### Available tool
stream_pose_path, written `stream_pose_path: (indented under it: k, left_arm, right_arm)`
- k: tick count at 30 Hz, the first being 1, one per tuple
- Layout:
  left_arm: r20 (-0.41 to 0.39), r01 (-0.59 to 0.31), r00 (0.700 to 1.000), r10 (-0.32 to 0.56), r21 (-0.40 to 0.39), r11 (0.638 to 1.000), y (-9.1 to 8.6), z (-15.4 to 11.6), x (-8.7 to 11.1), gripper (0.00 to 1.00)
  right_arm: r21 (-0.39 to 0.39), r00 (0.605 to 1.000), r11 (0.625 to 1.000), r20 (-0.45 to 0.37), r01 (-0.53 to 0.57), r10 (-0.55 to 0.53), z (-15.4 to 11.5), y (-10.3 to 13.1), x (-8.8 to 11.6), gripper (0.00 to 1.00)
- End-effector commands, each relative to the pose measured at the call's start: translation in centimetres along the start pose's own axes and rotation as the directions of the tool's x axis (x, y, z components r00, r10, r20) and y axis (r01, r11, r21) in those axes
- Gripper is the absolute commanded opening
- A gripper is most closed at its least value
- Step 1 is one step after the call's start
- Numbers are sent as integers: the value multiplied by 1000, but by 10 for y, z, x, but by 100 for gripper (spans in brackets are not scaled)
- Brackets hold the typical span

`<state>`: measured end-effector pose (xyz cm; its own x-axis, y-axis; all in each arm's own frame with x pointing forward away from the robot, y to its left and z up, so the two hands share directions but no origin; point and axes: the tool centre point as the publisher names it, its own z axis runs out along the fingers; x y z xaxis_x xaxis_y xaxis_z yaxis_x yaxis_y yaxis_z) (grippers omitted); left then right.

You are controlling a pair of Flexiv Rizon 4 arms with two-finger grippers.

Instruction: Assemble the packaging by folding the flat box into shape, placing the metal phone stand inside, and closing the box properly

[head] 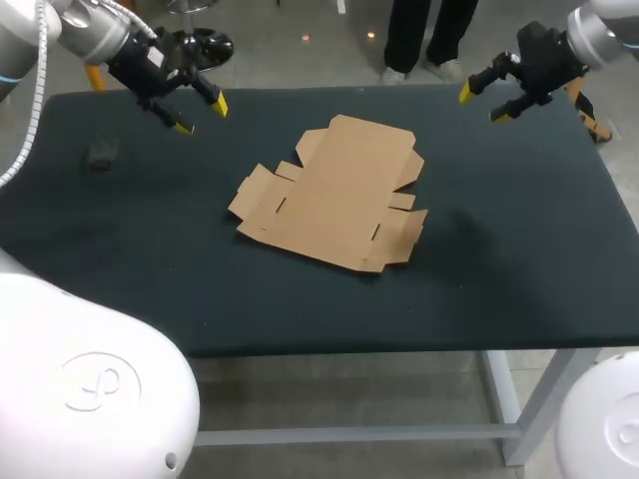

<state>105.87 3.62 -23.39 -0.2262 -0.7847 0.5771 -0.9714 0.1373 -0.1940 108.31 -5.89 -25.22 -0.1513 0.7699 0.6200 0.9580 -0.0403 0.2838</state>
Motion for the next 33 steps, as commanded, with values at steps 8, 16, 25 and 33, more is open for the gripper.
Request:
stream_pose_path:
  k: [8, 16, 25, 33]
  left_arm:
    - [-36, -80, 996, 77, -106, 991, 11, 18, -4, 100]
    - [-61, -134, 990, 126, -168, 977, 17, 47, -13, 100]
    - [-56, -162, 986, 154, -184, 970, 17, 81, -24, 100]
    - [-35, -185, 983, 182, -147, 972, 9, 104, -36, 100]
  right_arm:
    - [0, 991, 994, -81, -109, 109, 16, -25, -21, 100]
    - [31, 982, 988, -107, -154, 157, 24, -34, -23, 100]
    - [52, 979, 985, -119, -162, 167, 31, -44, -17, 100]
    - [59, 981, 988, -123, -146, 152, 31, -50, -11, 100]
